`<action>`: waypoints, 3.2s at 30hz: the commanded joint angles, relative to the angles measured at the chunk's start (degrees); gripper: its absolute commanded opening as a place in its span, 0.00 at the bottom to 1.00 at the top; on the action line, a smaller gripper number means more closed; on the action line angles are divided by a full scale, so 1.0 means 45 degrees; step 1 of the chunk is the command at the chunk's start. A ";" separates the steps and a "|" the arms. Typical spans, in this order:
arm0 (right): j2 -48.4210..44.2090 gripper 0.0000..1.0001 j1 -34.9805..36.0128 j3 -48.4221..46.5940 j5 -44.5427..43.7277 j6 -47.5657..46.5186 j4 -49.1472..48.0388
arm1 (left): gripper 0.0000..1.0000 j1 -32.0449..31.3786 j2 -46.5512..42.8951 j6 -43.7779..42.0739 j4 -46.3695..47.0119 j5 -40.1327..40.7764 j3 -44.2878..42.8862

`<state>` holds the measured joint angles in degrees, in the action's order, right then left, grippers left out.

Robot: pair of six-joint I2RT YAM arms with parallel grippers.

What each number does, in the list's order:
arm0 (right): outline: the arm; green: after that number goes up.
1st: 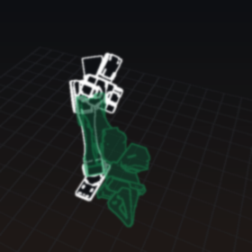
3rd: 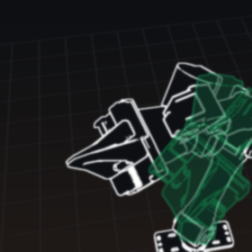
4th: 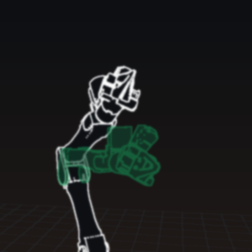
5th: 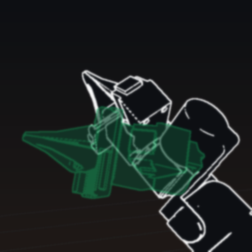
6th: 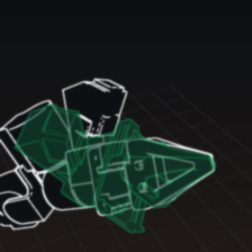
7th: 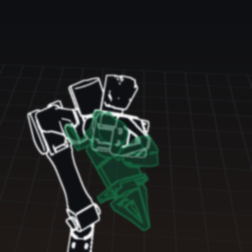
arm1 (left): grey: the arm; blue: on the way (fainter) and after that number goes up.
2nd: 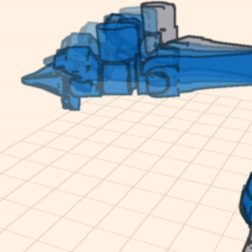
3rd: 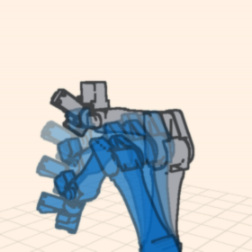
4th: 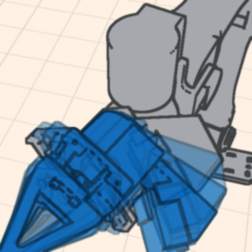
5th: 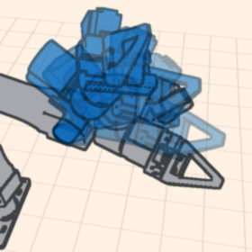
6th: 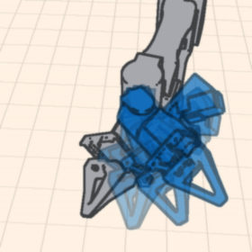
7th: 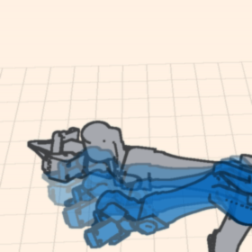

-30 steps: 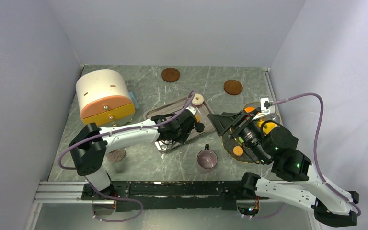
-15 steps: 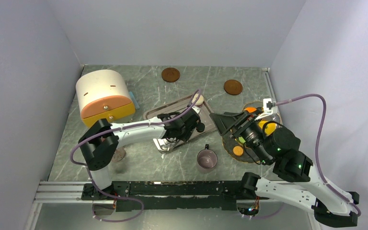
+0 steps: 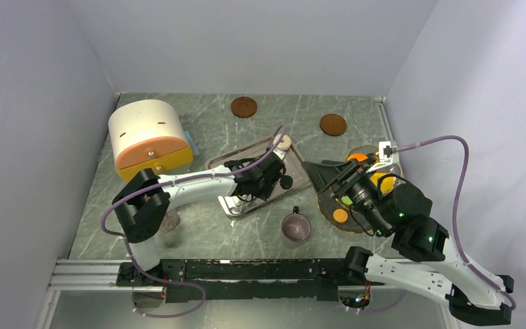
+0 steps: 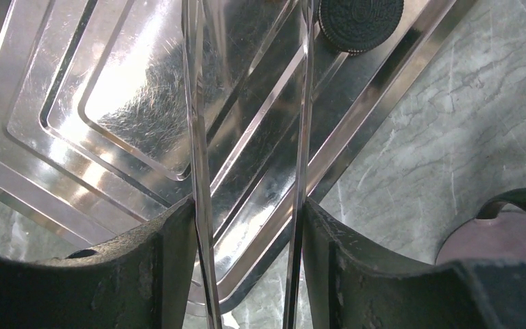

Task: Serve the afternoon tea
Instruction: Pick up the desert from the tray, then place the desert on the desert table.

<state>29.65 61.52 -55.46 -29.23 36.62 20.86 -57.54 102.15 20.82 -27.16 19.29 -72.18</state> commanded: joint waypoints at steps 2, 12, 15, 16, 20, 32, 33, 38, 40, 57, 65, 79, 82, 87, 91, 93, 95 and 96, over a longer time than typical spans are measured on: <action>-0.0208 0.97 0.0042 -0.0030 -0.0337 -0.0216 -0.0238 | 0.58 0.0140 0.0232 -0.0261 0.1062 -0.0502 -0.0143; -0.0219 0.97 0.0041 -0.0038 -0.0390 -0.0207 -0.0211 | 0.57 0.0150 0.1029 -0.0427 0.1017 -0.0667 -0.0865; -0.0250 0.97 0.0041 -0.0010 -0.0409 -0.0206 -0.0207 | 0.56 0.0145 0.1107 -0.0371 0.0950 -0.0654 -0.0948; -0.0267 0.97 0.0041 -0.0001 -0.0399 -0.0198 -0.0213 | 0.56 0.0149 0.1097 -0.0349 0.0921 -0.0654 -0.0968; -0.0280 0.97 0.0042 0.0018 -0.0451 -0.0189 -0.0193 | 0.54 0.0150 0.0941 -0.0259 0.0749 -0.0588 -0.0937; -0.0207 0.97 0.0031 0.0020 -0.0400 -0.0227 -0.0284 | 0.46 0.0150 0.0234 -0.0163 0.0384 -0.0306 -0.0763; -0.0183 0.97 0.0039 0.0010 -0.0406 -0.0228 -0.0305 | 0.45 0.0150 0.0206 -0.0167 0.0348 -0.0288 -0.0762; -0.0059 0.97 0.0041 -0.0142 -0.0315 -0.0236 -0.0255 | 0.43 0.0150 -0.0019 -0.0133 0.0208 -0.0296 -0.0861; -0.0046 0.97 0.0042 -0.0189 -0.0301 -0.0238 -0.0242 | 0.42 0.0150 -0.0156 -0.0134 0.0141 -0.0306 -0.0921; -0.0218 0.97 0.0040 -0.0119 -0.0331 -0.0205 -0.0256 | 0.40 -0.0039 -0.1298 0.0188 0.0557 -0.1285 -0.1326; -0.0212 0.97 0.0031 -0.0156 -0.0302 -0.0150 -0.0226 | 0.40 -0.0851 -0.1143 0.0727 0.1100 -0.1829 -0.1504; -0.0330 0.97 0.0041 -0.0131 -0.0339 -0.0056 -0.0118 | 0.39 -0.2642 0.0507 0.1340 0.1977 -0.2373 -0.2541; -0.0319 0.97 0.0040 -0.0206 -0.0328 -0.0066 -0.0021 | 0.38 -0.2875 0.1015 0.1535 0.1739 -0.2427 -0.2960; -0.0554 0.97 0.0041 -0.0033 -0.0376 -0.0014 -0.0043 | 0.37 -0.3230 0.1461 0.1516 0.1762 -0.2465 -0.3315; -0.0584 0.97 0.0041 -0.0062 -0.0408 -0.0061 -0.0033 | 0.38 -0.3306 0.1695 0.1468 0.1700 -0.2498 -0.3622; -0.0537 0.97 0.0041 -0.0129 -0.0408 -0.0070 0.0056 | 0.38 -0.3341 0.1776 0.1450 0.1699 -0.2531 -0.3716; -0.0535 0.97 0.0041 -0.0126 -0.0409 -0.0058 0.0090 | 0.39 -0.3380 0.1844 0.1428 0.1667 -0.2533 -0.3795; -0.0551 0.97 0.0046 -0.0108 -0.0409 -0.0063 0.0076 | 0.40 -0.3385 0.1877 0.1443 0.1634 -0.2512 -0.3802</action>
<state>27.62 61.52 -55.46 -30.11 36.16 21.26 -72.23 109.95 27.03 -22.02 8.78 -86.72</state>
